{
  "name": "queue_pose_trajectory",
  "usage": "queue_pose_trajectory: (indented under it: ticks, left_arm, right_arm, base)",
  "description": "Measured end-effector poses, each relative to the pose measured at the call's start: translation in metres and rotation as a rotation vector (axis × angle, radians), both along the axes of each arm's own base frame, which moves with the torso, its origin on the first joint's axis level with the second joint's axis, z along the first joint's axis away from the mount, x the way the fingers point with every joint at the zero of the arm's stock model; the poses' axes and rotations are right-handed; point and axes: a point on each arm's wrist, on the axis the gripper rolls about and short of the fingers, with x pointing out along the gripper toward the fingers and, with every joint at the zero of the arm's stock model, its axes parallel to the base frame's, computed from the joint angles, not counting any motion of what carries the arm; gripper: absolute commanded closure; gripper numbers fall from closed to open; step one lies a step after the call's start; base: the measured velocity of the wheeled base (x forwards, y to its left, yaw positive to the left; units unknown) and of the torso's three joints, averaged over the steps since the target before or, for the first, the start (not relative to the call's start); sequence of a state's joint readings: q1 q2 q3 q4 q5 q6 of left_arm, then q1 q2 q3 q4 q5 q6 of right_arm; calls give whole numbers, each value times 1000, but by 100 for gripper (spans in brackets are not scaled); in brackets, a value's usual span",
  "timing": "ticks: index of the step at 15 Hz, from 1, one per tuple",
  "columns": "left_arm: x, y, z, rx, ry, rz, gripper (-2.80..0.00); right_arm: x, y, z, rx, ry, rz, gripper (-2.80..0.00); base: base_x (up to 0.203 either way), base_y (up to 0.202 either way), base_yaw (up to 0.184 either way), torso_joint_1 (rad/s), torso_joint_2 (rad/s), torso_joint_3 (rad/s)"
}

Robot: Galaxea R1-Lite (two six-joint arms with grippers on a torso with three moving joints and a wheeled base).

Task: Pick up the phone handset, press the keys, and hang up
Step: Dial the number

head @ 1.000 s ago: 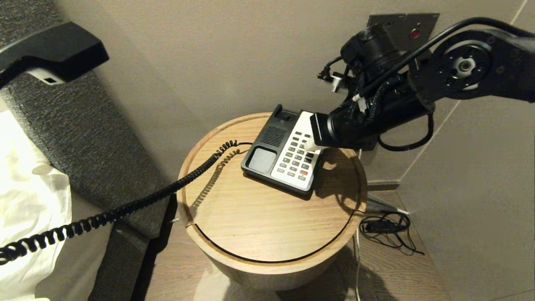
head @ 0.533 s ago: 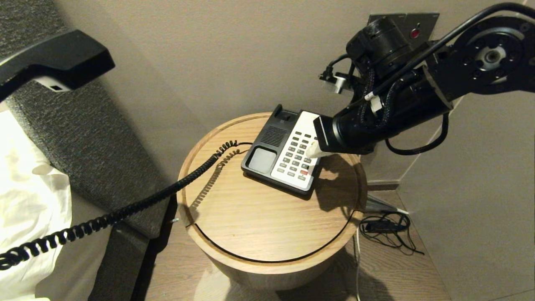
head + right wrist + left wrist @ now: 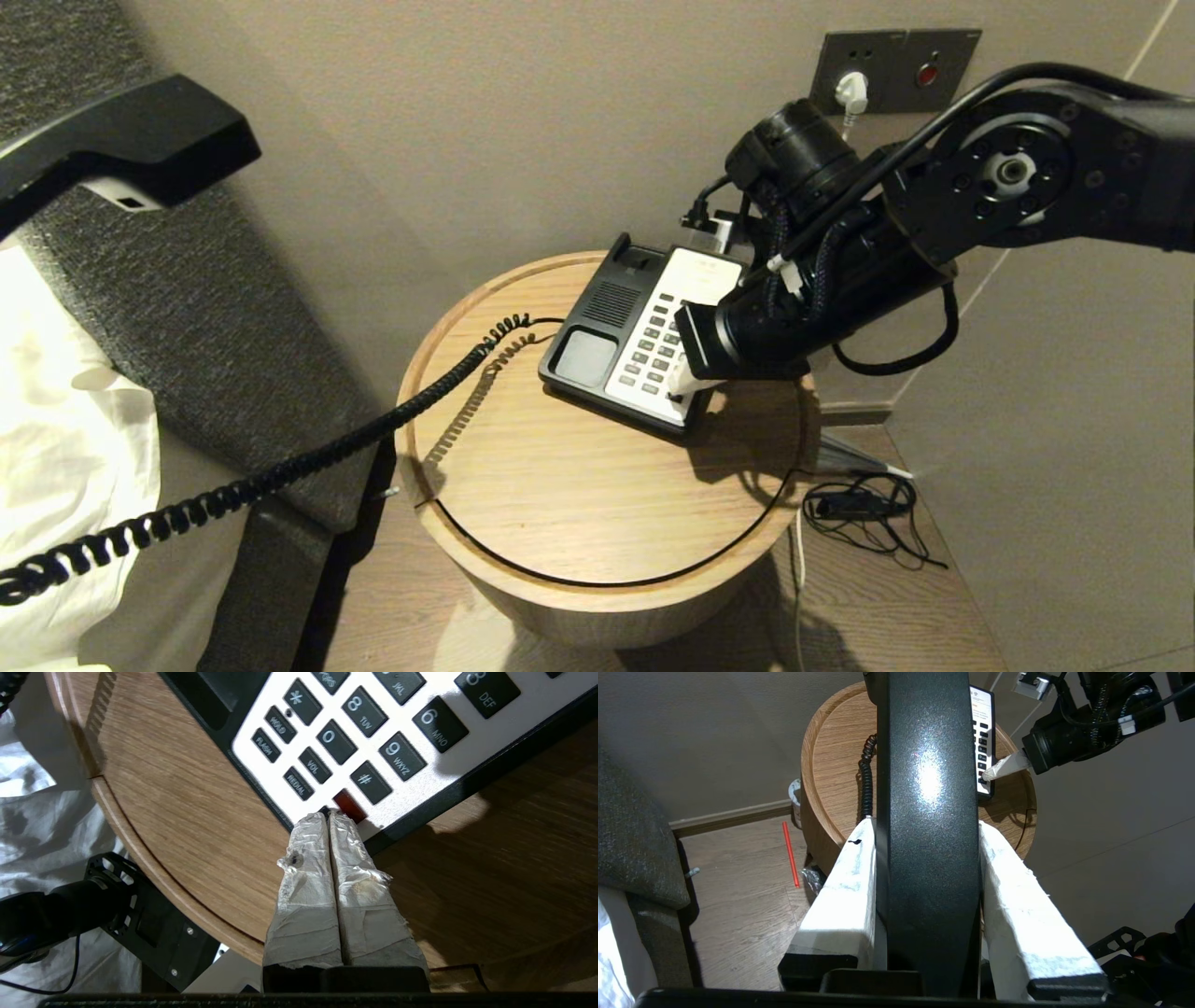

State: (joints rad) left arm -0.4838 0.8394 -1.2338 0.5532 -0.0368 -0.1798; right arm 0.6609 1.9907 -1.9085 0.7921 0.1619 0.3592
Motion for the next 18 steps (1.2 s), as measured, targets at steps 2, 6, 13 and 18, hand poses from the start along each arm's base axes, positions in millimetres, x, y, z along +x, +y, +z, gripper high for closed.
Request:
queue_pose_trajectory:
  ticks: [2,6,13,18]
  left_arm:
    - [0,0,0,1,0,1,0]
    - [0,0,-1,1,2,3,0]
    - [0,0,-1,1,1,1,0]
    - [0,0,-1,1,2,1,0]
  right_arm:
    - [2,1,-2,-3,2,-1,0]
    - [5,3,-6,-8,7,-2,0]
    - [6,4,-10,-21,12,-4,0]
    - [5,2,-11,-31,15,-6,0]
  base:
    - [0,0,0,0,0,0]
    - [0,0,0,0,0,0]
    - [0,0,0,0,0,0]
    - [0,0,0,0,0,0]
